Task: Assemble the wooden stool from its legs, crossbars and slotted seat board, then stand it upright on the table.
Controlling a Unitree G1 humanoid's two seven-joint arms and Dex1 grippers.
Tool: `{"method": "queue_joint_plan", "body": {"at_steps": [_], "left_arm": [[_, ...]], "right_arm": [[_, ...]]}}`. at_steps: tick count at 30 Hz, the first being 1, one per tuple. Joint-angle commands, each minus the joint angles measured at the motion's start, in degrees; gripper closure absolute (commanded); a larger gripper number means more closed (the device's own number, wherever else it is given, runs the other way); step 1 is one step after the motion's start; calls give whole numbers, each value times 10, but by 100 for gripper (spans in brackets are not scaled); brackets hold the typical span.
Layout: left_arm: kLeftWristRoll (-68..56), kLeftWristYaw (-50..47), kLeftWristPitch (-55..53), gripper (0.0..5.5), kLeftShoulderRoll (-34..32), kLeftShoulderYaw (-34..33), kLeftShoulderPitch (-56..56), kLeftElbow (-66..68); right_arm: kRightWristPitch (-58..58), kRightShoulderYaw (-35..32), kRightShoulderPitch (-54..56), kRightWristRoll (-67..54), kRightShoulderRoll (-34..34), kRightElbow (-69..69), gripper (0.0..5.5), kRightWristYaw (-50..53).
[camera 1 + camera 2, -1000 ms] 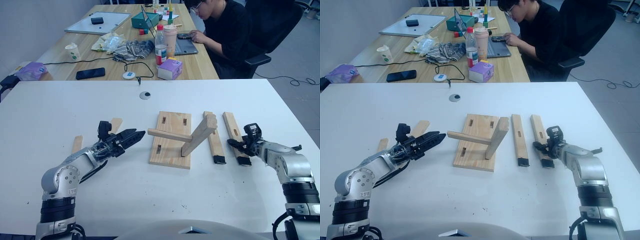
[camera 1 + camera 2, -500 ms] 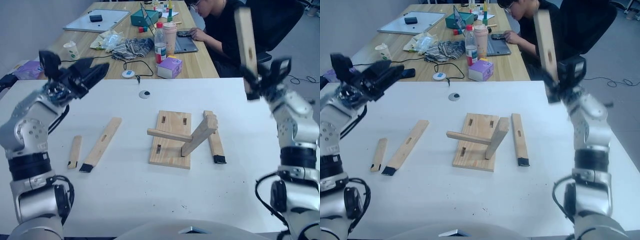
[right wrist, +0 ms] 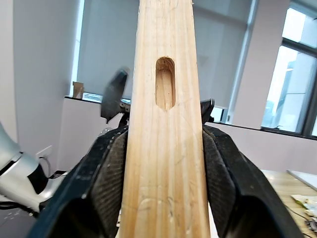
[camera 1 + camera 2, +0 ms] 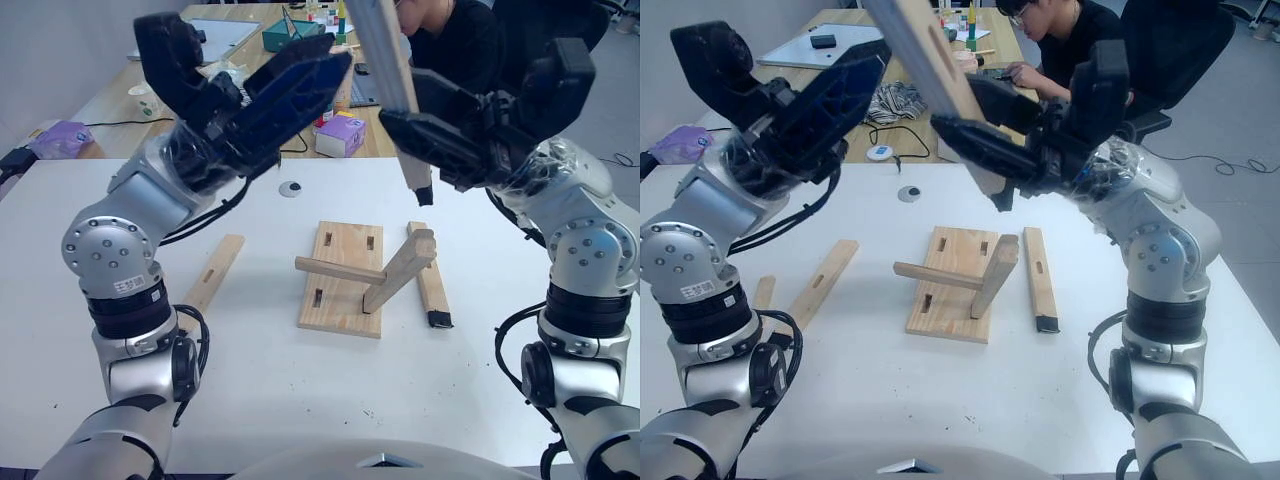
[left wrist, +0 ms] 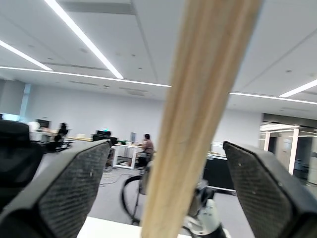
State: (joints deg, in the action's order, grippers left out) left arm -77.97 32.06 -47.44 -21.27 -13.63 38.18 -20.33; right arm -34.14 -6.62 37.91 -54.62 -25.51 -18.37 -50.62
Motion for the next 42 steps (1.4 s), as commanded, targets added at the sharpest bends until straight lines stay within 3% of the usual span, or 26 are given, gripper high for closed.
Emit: {"method": "queue_joint_plan", "body": {"at_steps": [1, 11, 24, 33, 34, 38, 42], "left_arm": [[-26, 1, 3, 135, 14, 18, -12, -25], [-30, -20, 22, 135, 25, 36, -15, -29], [-54, -16, 18, 314, 11, 28, -25, -21], [-37, -12, 18, 329, 2, 41, -28, -27], [-32, -11, 20, 330, 0, 42, -29, -25], [-8, -1, 31, 343, -20, 23, -28, 6], [50, 51, 49, 347, -87, -29, -31, 106]], "right_arm": [[-18, 6, -5, -21, 4, -25, 345, 13], [-34, 28, -25, -48, 15, -51, 345, 31], [-37, 23, -31, -82, 13, -52, 345, 47], [-46, 21, -28, -96, 14, -47, 345, 69], [-50, 21, -28, -100, 13, -44, 308, 72], [-53, 20, -29, -97, 2, -39, 246, 67], [-55, -32, -20, -95, -56, 11, 235, 27]]}}
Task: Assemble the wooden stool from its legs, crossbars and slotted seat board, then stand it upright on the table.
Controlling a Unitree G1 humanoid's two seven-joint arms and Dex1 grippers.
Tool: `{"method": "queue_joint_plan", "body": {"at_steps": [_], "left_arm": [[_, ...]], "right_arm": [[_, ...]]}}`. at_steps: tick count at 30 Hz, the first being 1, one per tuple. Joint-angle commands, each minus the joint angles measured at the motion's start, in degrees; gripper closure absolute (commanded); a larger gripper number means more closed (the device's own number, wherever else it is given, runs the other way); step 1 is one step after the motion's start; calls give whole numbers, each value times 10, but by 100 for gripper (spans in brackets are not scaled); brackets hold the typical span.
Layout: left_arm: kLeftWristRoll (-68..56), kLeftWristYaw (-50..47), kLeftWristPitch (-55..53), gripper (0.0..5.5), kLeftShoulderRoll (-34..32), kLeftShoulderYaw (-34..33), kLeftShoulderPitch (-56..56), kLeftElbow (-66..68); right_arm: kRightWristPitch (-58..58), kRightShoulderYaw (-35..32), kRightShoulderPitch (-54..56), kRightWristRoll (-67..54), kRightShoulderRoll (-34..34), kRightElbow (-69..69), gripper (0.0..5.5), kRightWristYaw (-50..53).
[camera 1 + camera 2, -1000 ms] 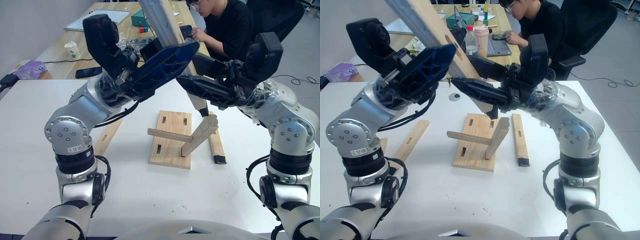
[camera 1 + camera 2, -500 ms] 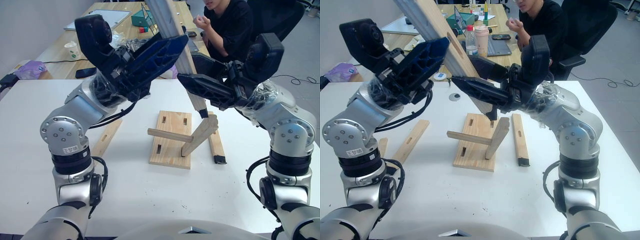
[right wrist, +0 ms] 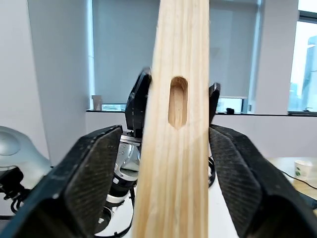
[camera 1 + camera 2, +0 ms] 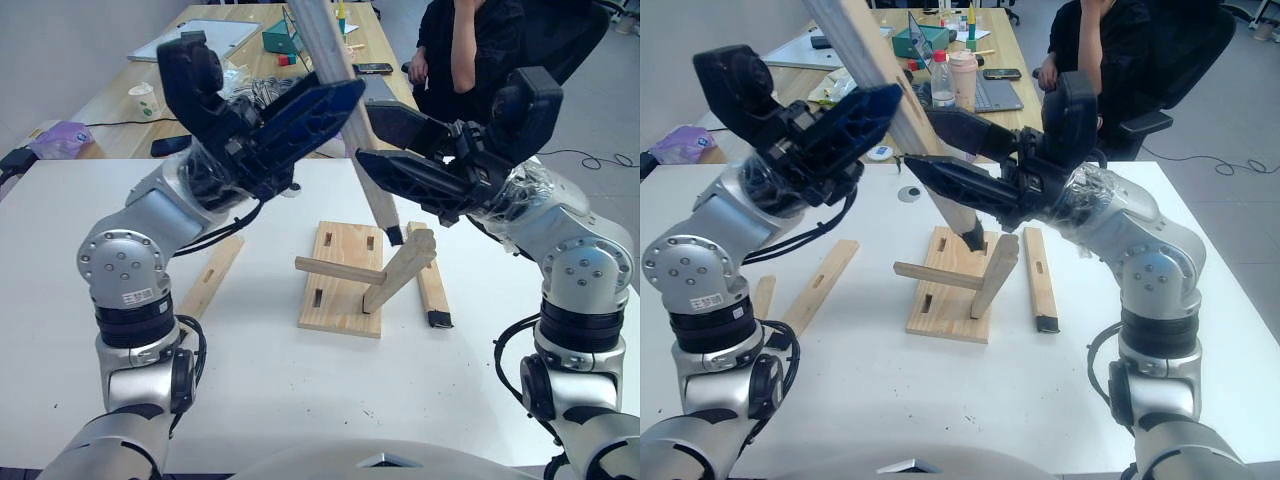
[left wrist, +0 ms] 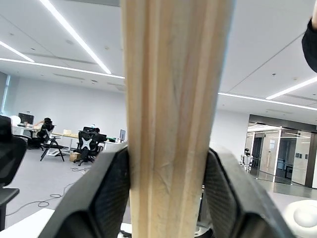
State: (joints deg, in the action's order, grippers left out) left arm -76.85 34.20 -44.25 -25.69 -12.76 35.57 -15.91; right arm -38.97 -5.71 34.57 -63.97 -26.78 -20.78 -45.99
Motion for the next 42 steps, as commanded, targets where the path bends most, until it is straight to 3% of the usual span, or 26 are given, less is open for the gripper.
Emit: {"method": "queue_joint_plan", "body": {"at_steps": [1, 7, 15, 27, 36, 42], "left_arm": [[52, 41, 25, 347, -50, -48, -8, 83], [132, 115, 71, 347, -49, -61, -44, 196], [220, 266, 138, 347, 22, -16, -143, 311], [354, 356, 235, 347, 76, 27, -125, 509], [458, 451, 294, 349, -14, 94, -162, 506], [475, 489, 281, 349, -72, 134, -190, 406]], "right_arm": [[-5, -53, 18, -1, -46, 55, 235, -18], [35, -76, 39, 58, -47, 162, 235, -30], [69, -81, 47, 129, -44, 268, 235, -65], [70, -64, 57, 174, -27, 306, 235, -88], [91, -45, 47, 209, -12, 315, 235, -103], [97, -49, 25, 219, -5, 300, 235, -98]]}}
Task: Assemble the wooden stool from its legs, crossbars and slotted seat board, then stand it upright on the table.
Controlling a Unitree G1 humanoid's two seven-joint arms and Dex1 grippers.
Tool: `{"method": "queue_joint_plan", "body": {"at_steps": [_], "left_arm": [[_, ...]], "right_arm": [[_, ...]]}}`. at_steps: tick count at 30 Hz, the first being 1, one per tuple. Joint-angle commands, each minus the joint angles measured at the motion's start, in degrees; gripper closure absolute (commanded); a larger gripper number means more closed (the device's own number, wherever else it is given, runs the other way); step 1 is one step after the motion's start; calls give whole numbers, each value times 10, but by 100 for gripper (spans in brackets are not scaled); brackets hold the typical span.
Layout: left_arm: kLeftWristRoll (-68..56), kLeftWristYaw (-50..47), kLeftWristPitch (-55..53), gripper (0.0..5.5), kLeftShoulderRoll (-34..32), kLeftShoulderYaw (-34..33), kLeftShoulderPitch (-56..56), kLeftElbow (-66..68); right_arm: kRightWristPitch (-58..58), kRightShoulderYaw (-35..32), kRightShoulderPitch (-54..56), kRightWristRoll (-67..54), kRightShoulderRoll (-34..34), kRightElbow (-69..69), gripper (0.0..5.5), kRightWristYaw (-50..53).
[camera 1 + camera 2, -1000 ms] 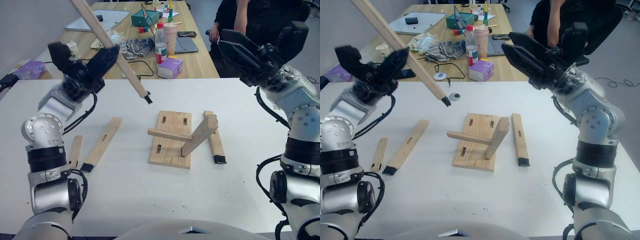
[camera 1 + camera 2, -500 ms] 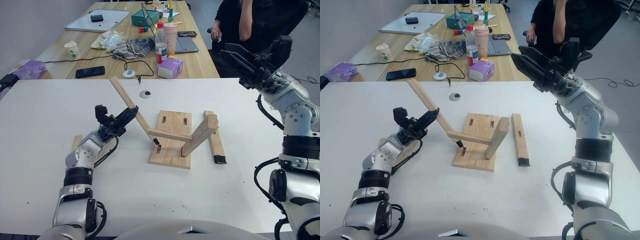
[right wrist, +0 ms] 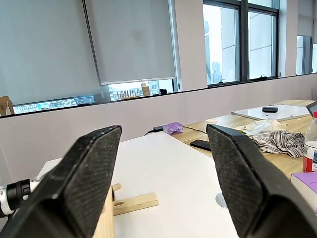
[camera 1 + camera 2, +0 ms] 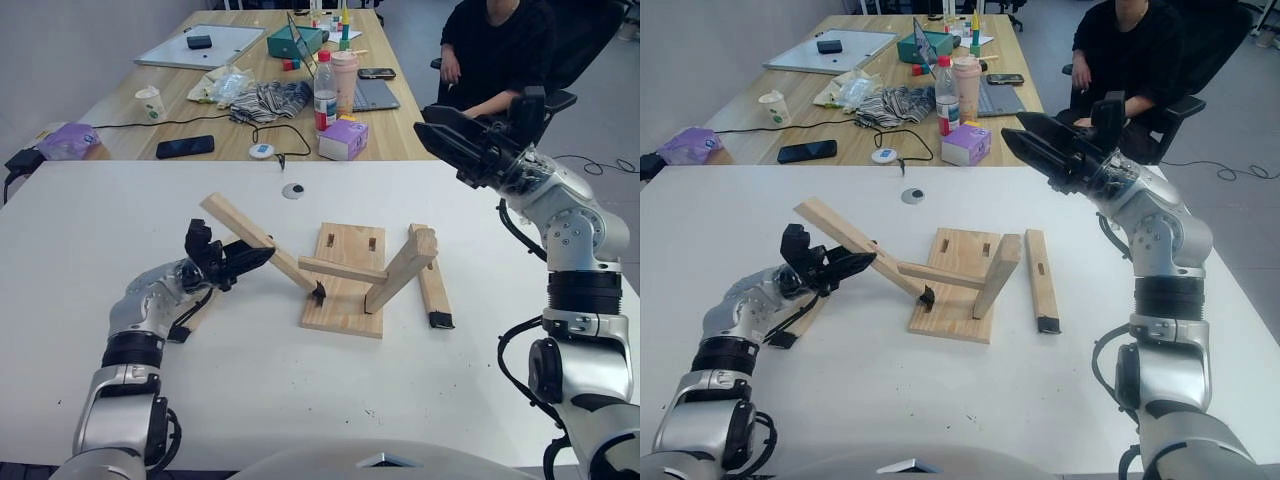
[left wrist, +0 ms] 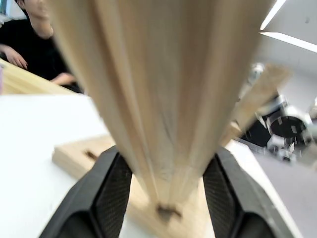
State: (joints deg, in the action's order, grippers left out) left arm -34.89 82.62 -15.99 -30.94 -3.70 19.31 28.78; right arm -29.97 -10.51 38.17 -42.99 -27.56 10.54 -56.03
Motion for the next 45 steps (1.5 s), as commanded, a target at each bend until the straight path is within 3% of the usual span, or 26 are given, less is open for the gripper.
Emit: {"method": "queue_joint_plan", "body": {"at_steps": [1, 12, 20, 31, 45], "left_arm": [[61, 7, 3, 349, -24, 51, -31, -50], [107, -6, 68, 349, -59, 82, -17, -114], [209, -16, 121, 349, -119, 161, 2, -139], [171, -22, -46, 349, -155, 209, 60, -147], [182, -25, -13, 349, -166, 246, 47, -183]], "right_arm": [[8, -1, -13, 11, 4, -13, 235, 2], [10, 0, -30, 15, 9, -25, 235, 4], [12, 1, -42, 16, 14, -34, 235, 12], [21, 4, -74, 18, 29, -56, 235, 32], [23, 13, -84, 22, 31, -65, 235, 39]]}}
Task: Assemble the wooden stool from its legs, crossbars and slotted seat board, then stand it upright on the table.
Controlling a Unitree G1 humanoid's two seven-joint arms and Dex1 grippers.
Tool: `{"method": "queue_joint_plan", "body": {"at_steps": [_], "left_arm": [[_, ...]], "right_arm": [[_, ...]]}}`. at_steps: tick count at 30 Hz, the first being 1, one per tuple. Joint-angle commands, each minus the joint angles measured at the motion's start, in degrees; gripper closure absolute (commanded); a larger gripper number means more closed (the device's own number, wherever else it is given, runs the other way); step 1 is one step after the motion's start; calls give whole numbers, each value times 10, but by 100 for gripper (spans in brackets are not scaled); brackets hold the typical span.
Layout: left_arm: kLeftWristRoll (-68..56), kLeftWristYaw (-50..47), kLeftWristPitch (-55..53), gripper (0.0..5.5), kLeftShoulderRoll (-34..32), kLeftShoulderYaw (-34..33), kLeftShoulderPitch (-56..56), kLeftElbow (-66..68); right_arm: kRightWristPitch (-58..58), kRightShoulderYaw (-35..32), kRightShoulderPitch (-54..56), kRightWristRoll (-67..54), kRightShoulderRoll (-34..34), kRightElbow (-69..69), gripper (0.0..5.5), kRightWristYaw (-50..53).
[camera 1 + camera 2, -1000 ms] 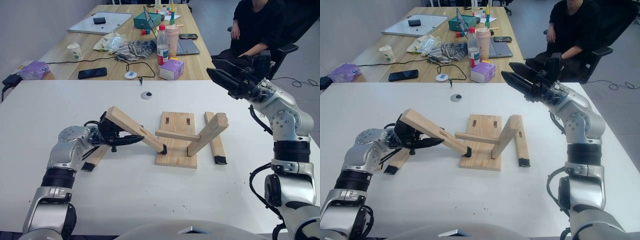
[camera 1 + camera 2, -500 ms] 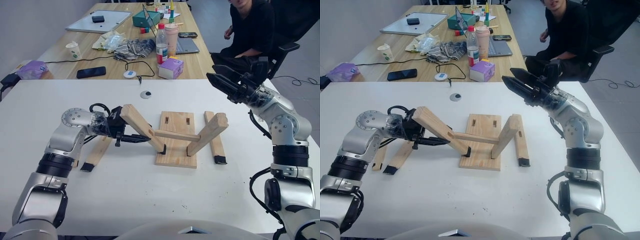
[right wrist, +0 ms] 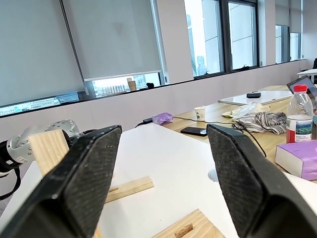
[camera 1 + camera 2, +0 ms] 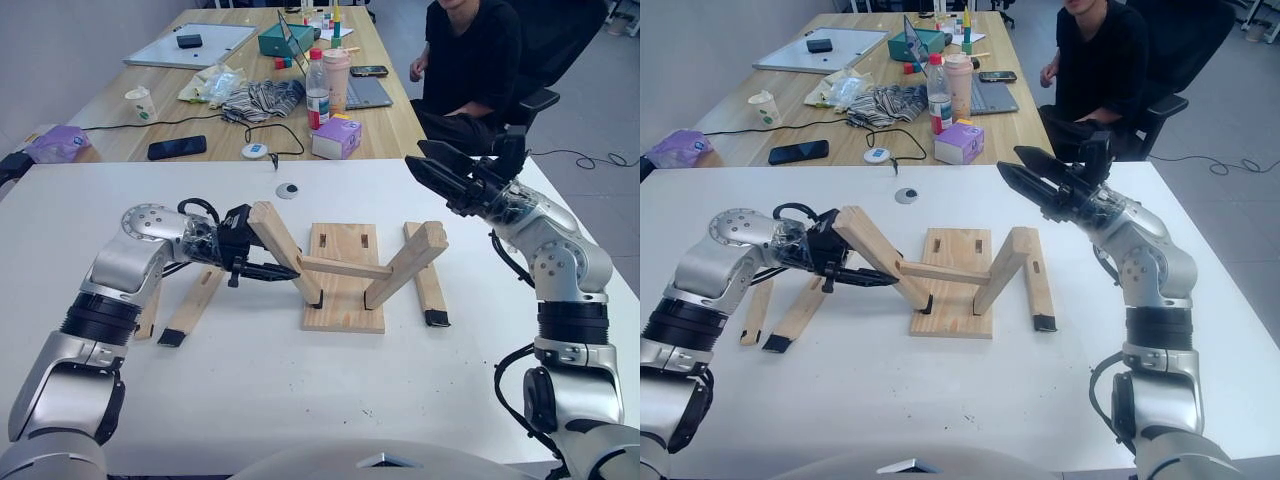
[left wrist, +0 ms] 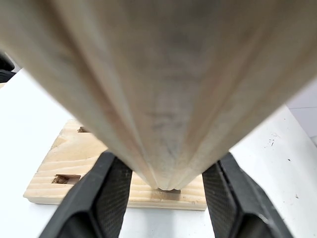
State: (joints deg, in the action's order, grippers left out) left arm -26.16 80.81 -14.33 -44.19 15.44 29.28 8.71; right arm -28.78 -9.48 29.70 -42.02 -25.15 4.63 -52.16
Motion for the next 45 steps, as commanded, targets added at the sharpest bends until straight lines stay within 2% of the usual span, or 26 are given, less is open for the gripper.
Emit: {"method": "queue_joint_plan", "body": {"at_steps": [1, 10, 18, 23, 26, 28, 30, 32, 36, 39, 45], "left_arm": [[94, -8, -30, 349, -32, 56, -50, 15], [98, -13, -53, 349, -28, 79, -20, -4], [126, -14, -62, 349, -28, 125, 11, 0], [135, -24, -64, 349, -40, 142, -20, 7], [126, -34, -74, 349, -41, 137, -33, -7], [121, -42, -80, 349, -40, 133, -40, -13], [117, -51, -86, 349, -41, 130, -49, -19], [115, -64, -90, 349, -40, 129, -59, -24], [104, -87, -101, 349, -39, 125, -74, -40], [99, -99, -109, 349, -37, 125, -80, -48], [94, -107, -118, 349, -40, 127, -84, -59]], "right_arm": [[11, 3, 2, 12, 6, -4, 235, 0], [17, 14, -1, 26, 6, -5, 235, -7], [40, 35, 6, 59, -5, -7, 235, -15], [22, 31, 140, 105, -69, 22, 235, 5], [-76, 52, 244, 98, -119, 3, 235, -17], [-185, 90, 305, 73, -143, -27, 235, -42], [-275, 154, 349, 65, -167, -68, 235, -83], [-327, 214, 371, 54, -187, -116, 235, -135], [-333, 331, 398, 91, -186, -172, 235, -192], [-310, 398, 397, 136, -167, -172, 235, -194], [-290, 478, 388, 187, -146, -163, 235, -208]]}}
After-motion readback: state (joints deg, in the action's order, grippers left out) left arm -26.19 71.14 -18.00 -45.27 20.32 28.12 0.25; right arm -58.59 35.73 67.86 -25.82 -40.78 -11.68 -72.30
